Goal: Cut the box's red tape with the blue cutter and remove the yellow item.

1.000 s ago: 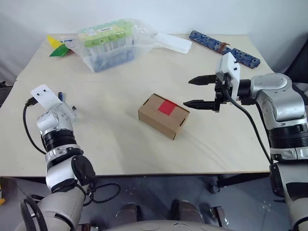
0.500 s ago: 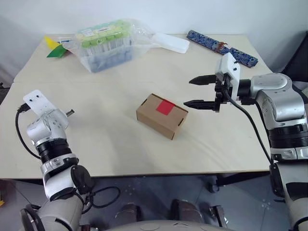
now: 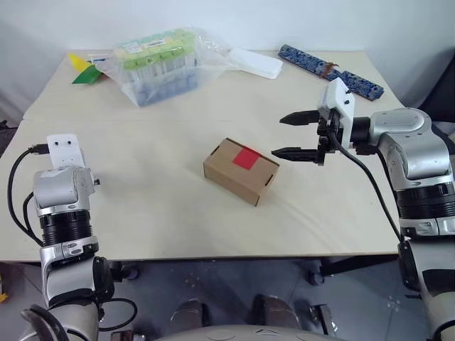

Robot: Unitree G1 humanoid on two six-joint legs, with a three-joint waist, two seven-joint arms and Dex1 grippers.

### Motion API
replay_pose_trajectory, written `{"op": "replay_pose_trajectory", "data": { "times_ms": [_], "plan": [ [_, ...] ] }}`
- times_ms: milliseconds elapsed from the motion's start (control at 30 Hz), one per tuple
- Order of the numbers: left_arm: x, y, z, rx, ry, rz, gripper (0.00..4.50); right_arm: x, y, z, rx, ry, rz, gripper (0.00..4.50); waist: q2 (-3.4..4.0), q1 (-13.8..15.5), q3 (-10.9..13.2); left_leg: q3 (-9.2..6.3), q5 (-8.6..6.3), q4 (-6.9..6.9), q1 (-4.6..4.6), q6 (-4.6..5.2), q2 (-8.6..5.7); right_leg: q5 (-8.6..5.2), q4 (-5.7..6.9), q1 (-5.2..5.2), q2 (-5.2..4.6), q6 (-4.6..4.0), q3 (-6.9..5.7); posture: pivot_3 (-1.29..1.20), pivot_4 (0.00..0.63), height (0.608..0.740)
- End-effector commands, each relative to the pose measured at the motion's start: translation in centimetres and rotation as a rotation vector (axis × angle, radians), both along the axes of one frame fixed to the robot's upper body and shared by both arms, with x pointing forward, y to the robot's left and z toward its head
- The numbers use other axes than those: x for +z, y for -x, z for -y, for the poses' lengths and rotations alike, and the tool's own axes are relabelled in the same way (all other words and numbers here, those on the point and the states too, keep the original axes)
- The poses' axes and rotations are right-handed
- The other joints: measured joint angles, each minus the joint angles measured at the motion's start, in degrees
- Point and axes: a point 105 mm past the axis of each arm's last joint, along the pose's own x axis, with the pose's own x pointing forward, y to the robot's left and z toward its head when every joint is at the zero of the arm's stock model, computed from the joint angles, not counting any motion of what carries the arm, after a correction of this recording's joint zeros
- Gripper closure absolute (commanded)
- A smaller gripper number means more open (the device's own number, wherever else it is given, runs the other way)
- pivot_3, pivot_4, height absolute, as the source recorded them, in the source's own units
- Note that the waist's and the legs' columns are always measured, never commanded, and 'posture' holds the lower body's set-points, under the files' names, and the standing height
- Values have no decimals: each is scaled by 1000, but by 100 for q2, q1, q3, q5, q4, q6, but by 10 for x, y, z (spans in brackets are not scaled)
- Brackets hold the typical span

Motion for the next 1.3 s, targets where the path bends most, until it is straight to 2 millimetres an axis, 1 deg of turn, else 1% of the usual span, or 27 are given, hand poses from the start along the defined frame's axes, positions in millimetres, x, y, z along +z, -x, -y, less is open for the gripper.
{"op": "replay_pose_trajectory", "data": {
  "times_ms": [33, 167, 400, 433, 533, 567, 733, 833, 900, 933, 967, 1033, 1133, 1300],
  "plan": [
    [8, 1, 7, -19, -15, 21, 2109, 9, 1, -1, 9, -4, 42, 0, 0, -3, 0, 0, 0, 0, 0, 0, 0, 0, 0, 0, 0, 0, 0, 0, 150, 740],
    [9, 3, 8, -5, -12, 44, 2109, 9, 1, -2, 10, -1, 42, 0, 0, -10, 0, 0, 0, -1, 0, 0, 0, 0, 0, -1, 0, 0, 0, 0, 150, 740],
    [5, 17, 0, 48, -2, 69, 2109, 9, 0, -2, 8, 1, 42, 0, 0, -14, 0, -1, 0, -2, 0, 0, 2, 0, -1, -2, 0, 0, 0, 0, 150, 740],
    [8, 19, -2, 64, 4, 90, 2109, 9, 0, -1, 8, 2, 41, 0, 0, -16, 0, -1, 0, -2, 0, 0, 2, 0, -1, -2, 0, 0, 0, 0, 150, 740],
    [28, 29, -13, 104, -22, 183, 2109, 9, 1, 0, 5, 4, 40, 0, -3, -18, 2, -3, 0, -2, 0, 0, 3, 0, 0, -4, 0, 0, 0, 0, 150, 740],
    [31, 31, -15, 107, -23, 201, 2109, 9, 1, 0, 6, 3, 39, 0, -3, -17, 2, -3, 0, -2, -1, 0, 3, 0, -1, -4, 0, 0, 0, 0, 150, 740],
    [16, 30, -24, 97, 41, 239, 2109, 8, 0, -3, 14, 5, 38, 0, -3, -15, 2, -8, -1, -2, 2, -1, 4, 0, -1, -4, 0, 0, 6, 0, 150, 740],
    [8, 24, -25, 71, 56, 240, 2109, 10, 0, -5, 19, 1, 40, 0, -4, 0, 2, -6, -1, 0, 0, 0, 3, 0, -1, -3, 0, 0, 6, 0, 150, 740],
    [6, 12, -21, 7, 76, 262, 2109, 10, -1, -6, 21, 0, 42, 0, -4, 2, 2, -5, -1, 1, 0, 0, 3, 0, -1, -3, -1, 0, 6, 0, 150, 740],
    [7, 7, -18, -25, 82, 277, 2109, 11, -1, -6, 22, 0, 43, 0, -4, 0, 2, -5, -1, 1, 0, 0, 3, 0, -1, -3, -1, 0, 6, 0, 150, 740],
    [13, 2, -13, -59, 84, 305, 2109, 11, -1, -6, 21, 0, 44, 0, -4, -1, 2, -4, -1, 1, 0, 0, 3, 0, -1, -4, -1, 0, 5, 0, 150, 740],
    [22, -2, -9, -98, 69, 335, 2109, 12, -1, -5, 19, 0, 46, 0, -5, -9, 3, -3, -1, 1, -1, 0, 3, 0, -2, -4, -1, 0, 5, 0, 150, 740],
    [29, 0, -8, -119, 45, 354, 2109, 12, 0, -4, 14, 0, 48, 0, -5, -19, 2, -3, -1, -1, -1, 0, 3, 0, -1, -5, -1, 0, 5, 0, 150, 740],
    [40, 12, -15, -100, -11, 357, 2109, 10, 1, 1, 0, 5, 42, 0, -5, -40, 3, -3, -1, -5, 0, 0, 3, 0, -1, -7, 0, 0, 5, 0, 150, 740]
  ]
}}
